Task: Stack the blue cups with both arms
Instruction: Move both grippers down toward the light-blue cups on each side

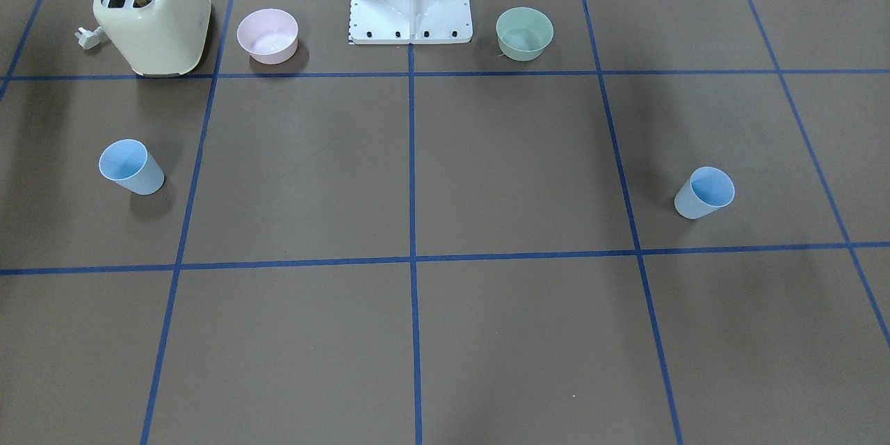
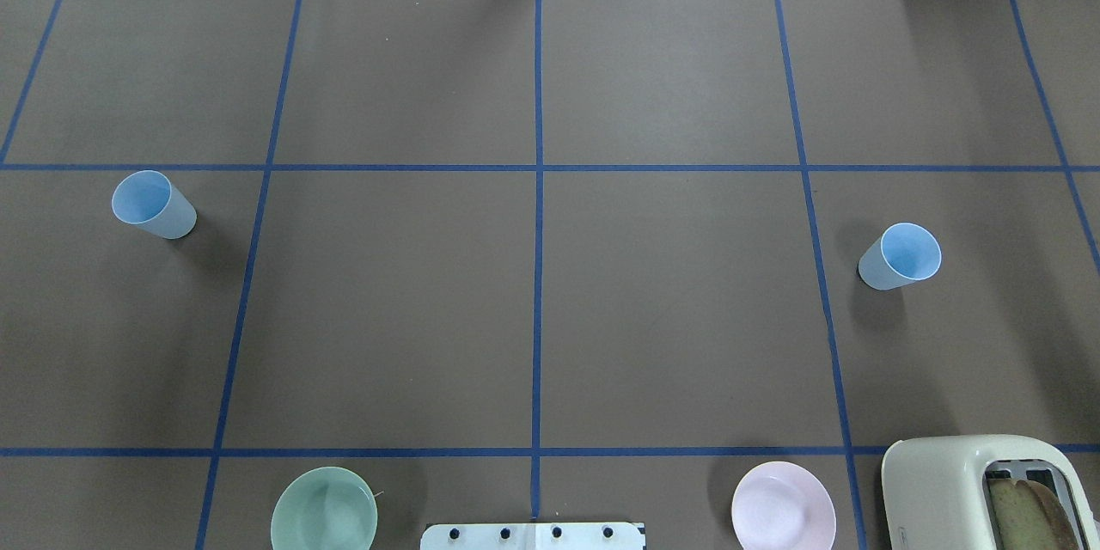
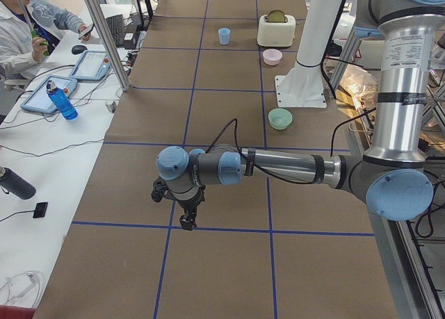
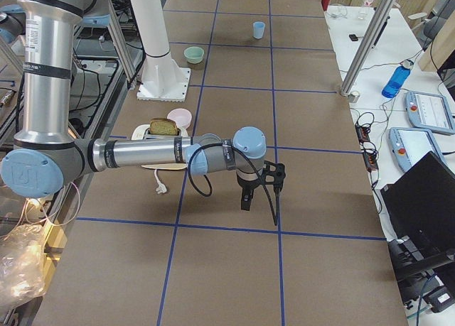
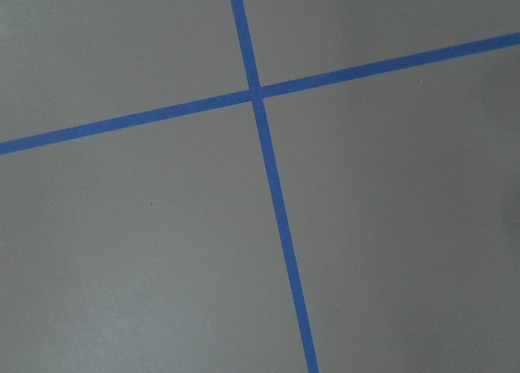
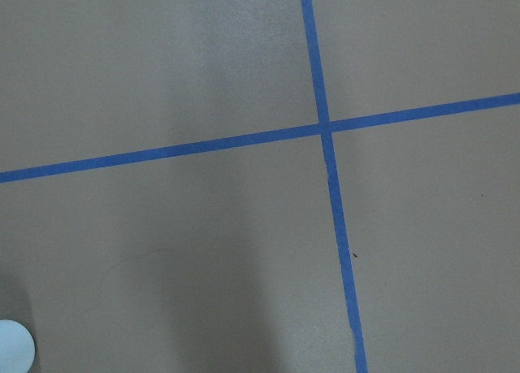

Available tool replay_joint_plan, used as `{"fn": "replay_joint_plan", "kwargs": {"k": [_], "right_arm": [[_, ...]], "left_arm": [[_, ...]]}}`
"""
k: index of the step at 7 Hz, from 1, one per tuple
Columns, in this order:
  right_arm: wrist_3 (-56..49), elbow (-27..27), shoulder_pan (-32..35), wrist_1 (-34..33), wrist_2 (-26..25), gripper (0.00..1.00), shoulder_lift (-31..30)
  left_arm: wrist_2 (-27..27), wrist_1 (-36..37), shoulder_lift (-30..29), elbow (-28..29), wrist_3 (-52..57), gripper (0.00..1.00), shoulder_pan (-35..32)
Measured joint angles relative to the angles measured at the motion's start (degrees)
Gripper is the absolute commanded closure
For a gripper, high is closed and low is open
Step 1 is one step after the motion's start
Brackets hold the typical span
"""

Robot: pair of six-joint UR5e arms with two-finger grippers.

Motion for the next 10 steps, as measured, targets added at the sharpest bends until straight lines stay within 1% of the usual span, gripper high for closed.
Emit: {"fn": "replay_joint_plan", "kwargs": {"k": [2, 5, 7, 9, 10], "right_arm": [[-0.5, 0.16, -0.03, 0.2, -0.45, 0.0, 0.6], [-0.18, -0.46, -1.13, 0.56, -0.7, 0.0, 4.2], [-0.02, 1.69, -5.13, 0.8, -0.04, 0.0, 5.75], [0.04, 2.97, -8.72, 0.89, 0.94, 0.0, 7.93], [-0.01, 3.55, -9.84, 0.95, 2.24, 0.0, 8.7]], "left_arm": [[-0.01, 0.0, -0.02, -0.05, -0.02, 0.01, 0.0], [-0.13, -1.39, -0.88, -0.47, -1.55, 0.01, 0.56], [-1.7, -4.11, -2.21, -0.77, -8.2, 0.02, 3.41], [-3.24, -10.1, -2.85, -1.06, -17.83, 0.02, 7.28], [-3.59, -12.6, -3.45, -1.36, -23.06, 0.02, 9.61]]}}
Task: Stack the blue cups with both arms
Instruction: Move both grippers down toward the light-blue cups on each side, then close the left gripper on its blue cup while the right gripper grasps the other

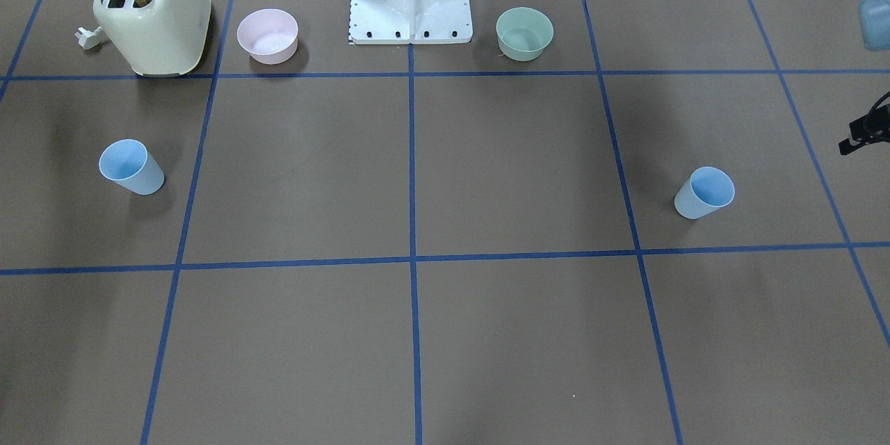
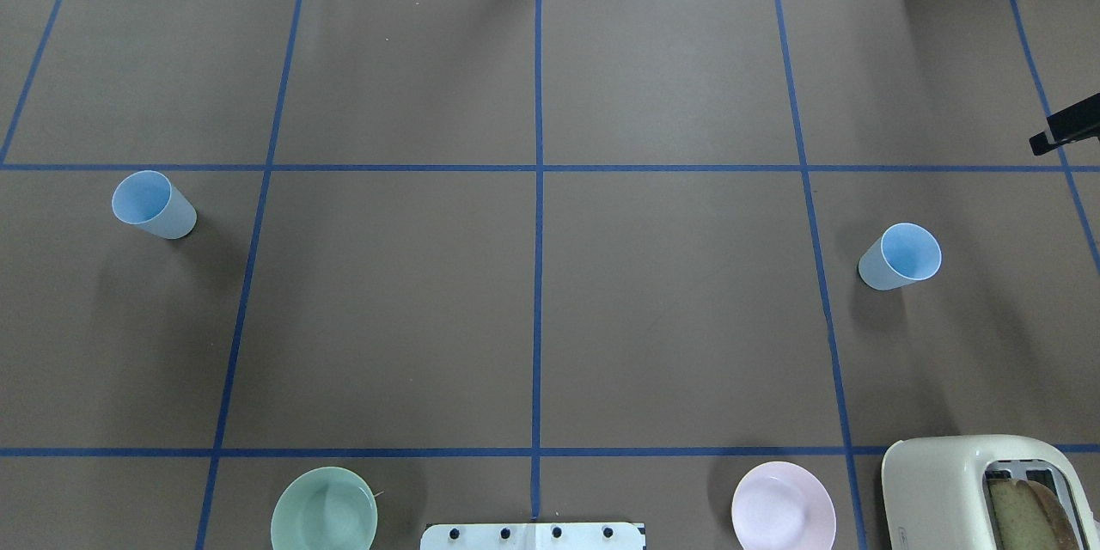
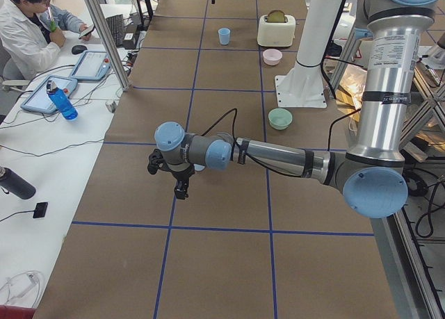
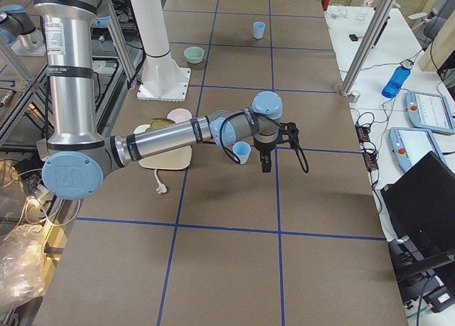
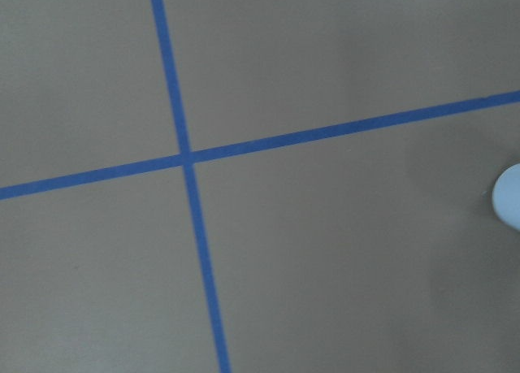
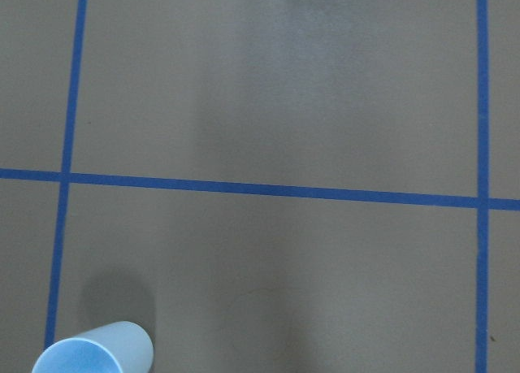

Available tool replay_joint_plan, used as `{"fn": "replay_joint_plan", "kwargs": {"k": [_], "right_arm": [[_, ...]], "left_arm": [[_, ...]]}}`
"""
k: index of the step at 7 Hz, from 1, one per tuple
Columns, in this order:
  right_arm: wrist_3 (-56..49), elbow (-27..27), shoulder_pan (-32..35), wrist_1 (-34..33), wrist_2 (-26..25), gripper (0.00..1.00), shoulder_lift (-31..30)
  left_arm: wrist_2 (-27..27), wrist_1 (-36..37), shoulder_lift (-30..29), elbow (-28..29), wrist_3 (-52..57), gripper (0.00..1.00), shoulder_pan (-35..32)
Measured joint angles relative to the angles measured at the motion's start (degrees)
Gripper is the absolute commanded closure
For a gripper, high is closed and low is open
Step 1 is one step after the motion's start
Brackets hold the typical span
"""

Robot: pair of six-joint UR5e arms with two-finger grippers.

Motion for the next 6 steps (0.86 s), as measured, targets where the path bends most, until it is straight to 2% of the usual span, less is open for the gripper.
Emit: {"fn": "replay_joint_plan", "kwargs": {"k": [1, 2, 3, 4, 5, 6], "right_arm": [[-0.12, 0.31, -1.06, 0.1, 1.88, 0.01, 0.34], [-0.16, 0.46, -2.72, 0.22, 3.02, 0.12, 0.47], [-0.13, 0.62, -4.73, 0.34, 3.21, 0.12, 0.37], [-0.08, 0.8, -6.19, 0.38, 2.94, 0.08, 0.05], [-0.05, 0.92, -7.14, 0.4, 1.4, 0.02, -0.23], [-0.02, 0.98, -8.57, 0.41, -1.87, 0.02, -0.44]], "left_arm": [[-0.13, -1.8, -0.86, -0.27, -4.58, 0.02, 2.49], [-0.18, -3.4, -1.73, -0.35, -8.54, 0.02, 4.69], [-0.19, -5.0, -2.23, -0.37, -11.31, 0.02, 6.3], [-0.2, -6.09, -2.43, -0.39, -12.78, 0.02, 7.27], [-0.18, -6.57, -2.49, -0.39, -13.54, 0.02, 7.99], [-0.09, -6.77, -2.51, -0.4, -14.16, 0.02, 8.81]]}}
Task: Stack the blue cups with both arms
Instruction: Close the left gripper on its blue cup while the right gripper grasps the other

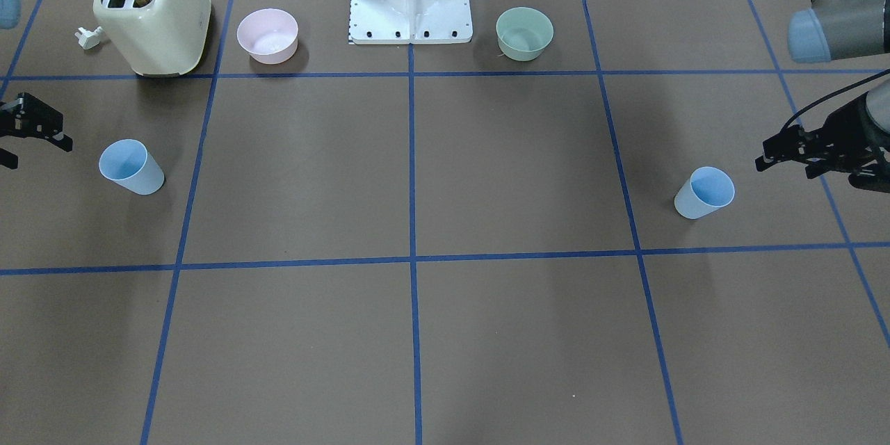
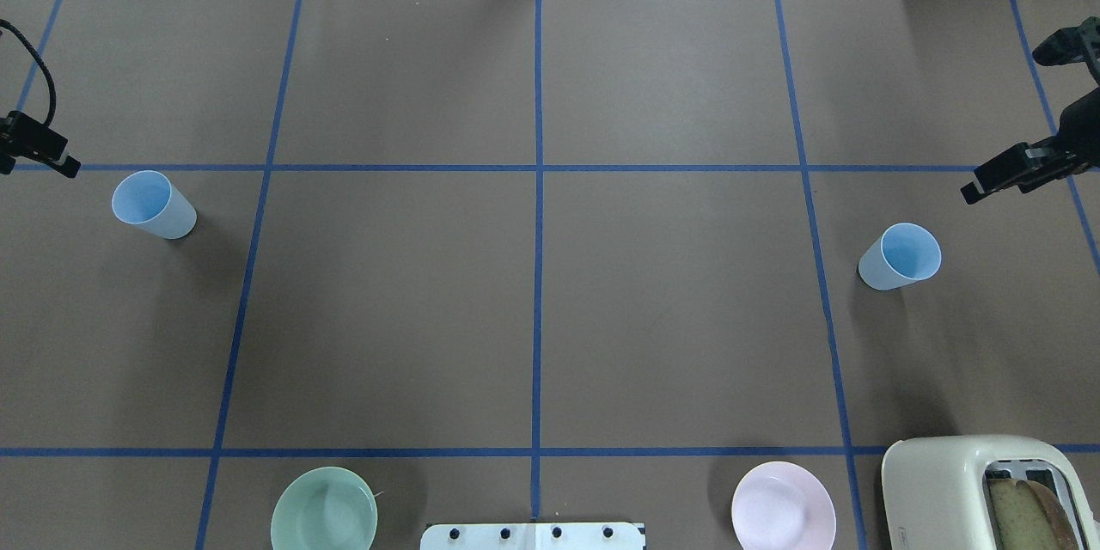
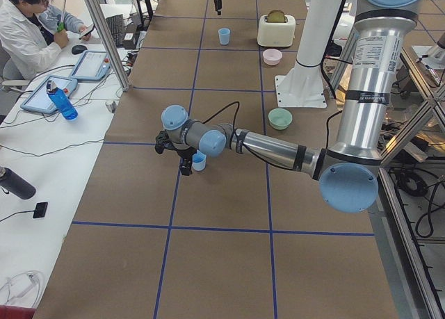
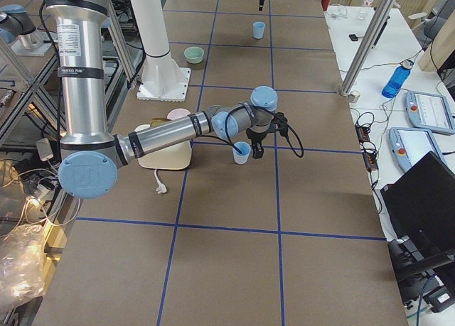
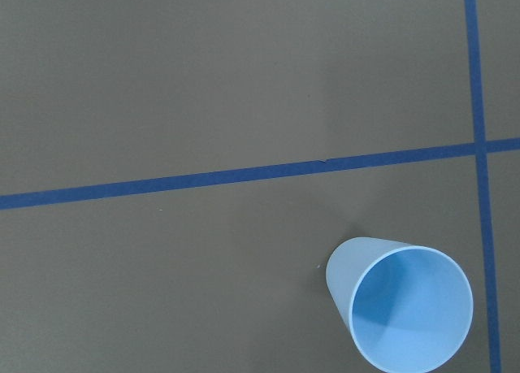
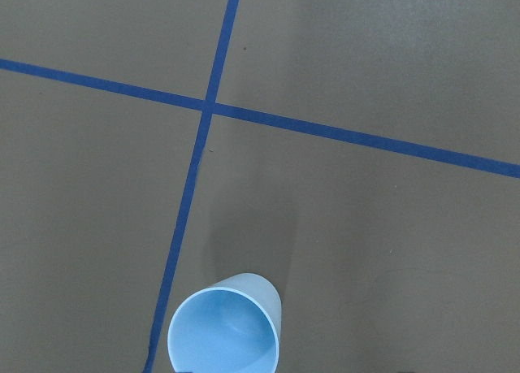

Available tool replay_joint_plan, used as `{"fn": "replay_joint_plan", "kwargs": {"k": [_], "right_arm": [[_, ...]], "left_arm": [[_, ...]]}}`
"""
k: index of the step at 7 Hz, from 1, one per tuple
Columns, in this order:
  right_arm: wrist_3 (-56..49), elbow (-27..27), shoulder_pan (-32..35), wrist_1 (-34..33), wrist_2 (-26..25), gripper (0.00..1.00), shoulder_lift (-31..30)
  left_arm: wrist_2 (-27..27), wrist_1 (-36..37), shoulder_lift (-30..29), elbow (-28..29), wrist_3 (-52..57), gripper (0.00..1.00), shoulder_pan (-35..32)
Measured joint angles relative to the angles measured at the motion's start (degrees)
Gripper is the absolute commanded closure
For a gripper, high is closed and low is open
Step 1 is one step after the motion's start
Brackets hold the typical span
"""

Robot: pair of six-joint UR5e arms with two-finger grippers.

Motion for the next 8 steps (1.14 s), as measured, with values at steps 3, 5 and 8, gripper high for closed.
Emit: {"fn": "replay_joint_plan", "kwargs": {"k": [3, 5, 8], "right_arm": [[0.07, 0.04, -2.38, 0.1, -4.75, 0.02, -0.16], [0.07, 0.05, -2.59, 0.19, -4.95, 0.02, -0.17], [0.77, 0.05, -3.21, 0.28, -4.92, 0.02, -0.14]], "left_arm": [[0.47, -2.72, -0.39, 0.55, -4.72, 0.12, 3.8], [0.58, -3.99, -1.92, 2.71, -6.32, 0.18, 5.35], [0.6, -4.3, -2.87, 4.82, -6.36, 0.24, 5.61]]}}
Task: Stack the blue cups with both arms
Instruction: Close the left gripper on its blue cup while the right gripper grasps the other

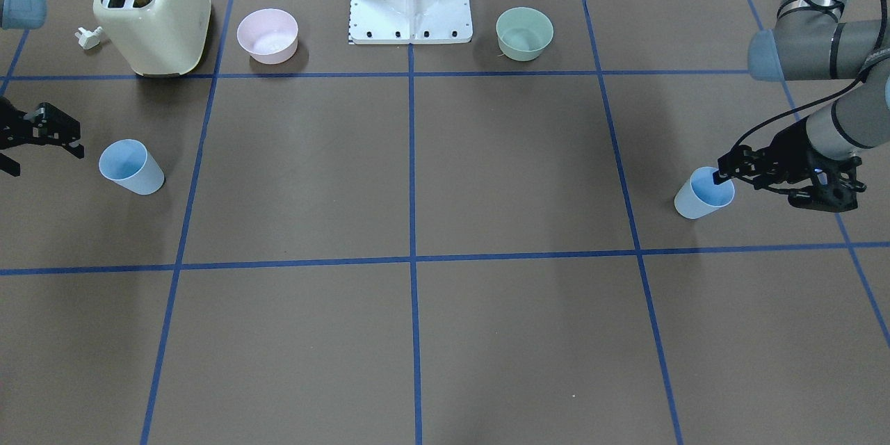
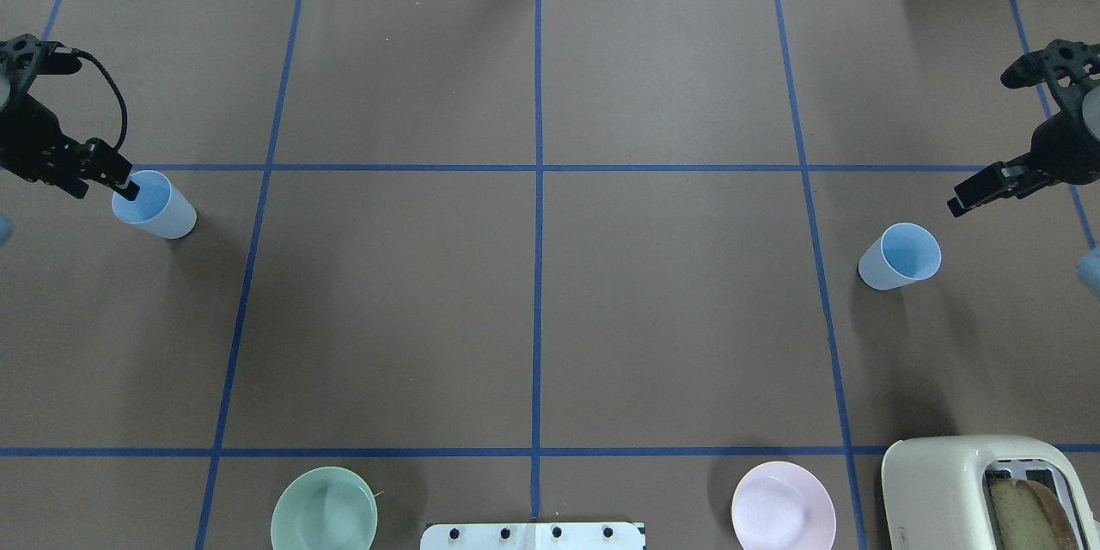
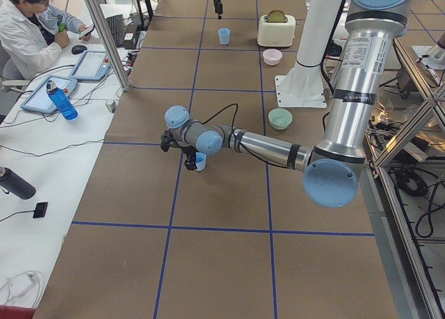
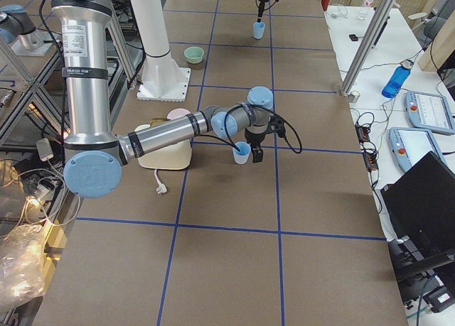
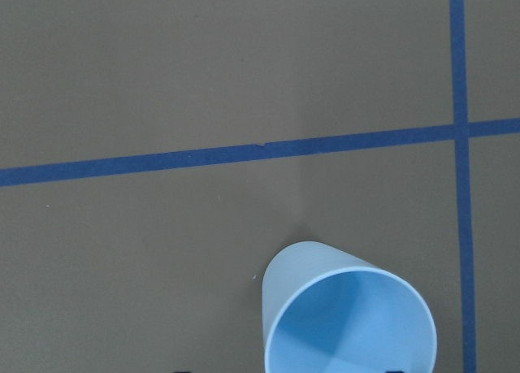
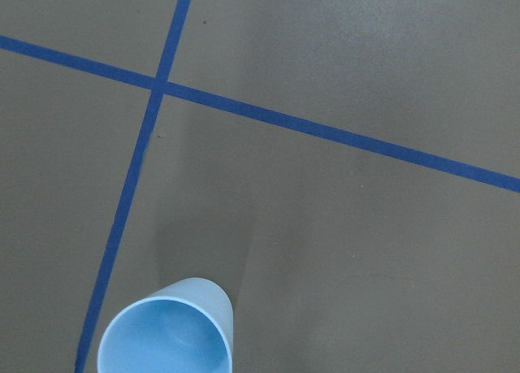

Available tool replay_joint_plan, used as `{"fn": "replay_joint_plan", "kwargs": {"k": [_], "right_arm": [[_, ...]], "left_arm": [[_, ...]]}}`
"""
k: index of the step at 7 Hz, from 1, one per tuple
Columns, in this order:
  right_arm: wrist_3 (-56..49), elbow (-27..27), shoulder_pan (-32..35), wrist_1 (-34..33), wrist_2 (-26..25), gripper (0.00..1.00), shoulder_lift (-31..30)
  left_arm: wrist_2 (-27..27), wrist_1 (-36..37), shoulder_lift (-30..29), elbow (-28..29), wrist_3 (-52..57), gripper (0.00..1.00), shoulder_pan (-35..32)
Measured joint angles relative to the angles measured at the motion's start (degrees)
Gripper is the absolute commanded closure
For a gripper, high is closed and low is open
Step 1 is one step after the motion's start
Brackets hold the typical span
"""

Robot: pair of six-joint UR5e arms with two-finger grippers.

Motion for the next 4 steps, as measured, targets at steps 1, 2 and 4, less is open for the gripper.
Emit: {"fn": "replay_joint_plan", "kwargs": {"k": [1, 2, 4], "right_arm": [[0.93, 0.09, -0.86, 0.04, 0.01, 0.02, 0.16], [1.58, 0.26, -1.57, 0.06, -0.03, 0.02, 0.36], [1.91, 0.4, -2.04, 0.07, -0.05, 0.02, 0.47]], "left_arm": [[0.0, -0.5, -0.08, 0.69, -0.07, 0.31, 0.09], [0.0, -1.47, -0.11, 1.48, -0.21, 0.38, 0.35], [-0.06, -3.03, -0.13, 2.65, -0.4, 0.65, 1.42]]}}
